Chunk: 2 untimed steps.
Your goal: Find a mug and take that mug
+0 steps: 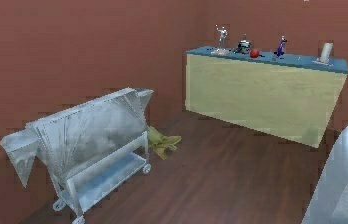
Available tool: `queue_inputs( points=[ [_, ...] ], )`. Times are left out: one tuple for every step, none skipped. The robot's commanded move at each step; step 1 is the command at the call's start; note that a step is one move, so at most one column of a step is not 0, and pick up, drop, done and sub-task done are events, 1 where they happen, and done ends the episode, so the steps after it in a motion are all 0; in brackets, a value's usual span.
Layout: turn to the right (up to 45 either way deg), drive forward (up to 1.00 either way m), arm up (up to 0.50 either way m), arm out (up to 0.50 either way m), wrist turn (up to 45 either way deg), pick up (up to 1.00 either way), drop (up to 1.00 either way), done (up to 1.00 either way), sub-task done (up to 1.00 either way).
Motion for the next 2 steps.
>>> queue_inputs(
  points=[
    [0.0, 0.00, 0.00, 0.00, 45.0, 0.00, 0.00, 0.00, 0.00],
    [0.0, 0.00, 0.00, 0.00, 30.0, 0.00, 0.00, 0.00, 0.00]
  ],
)
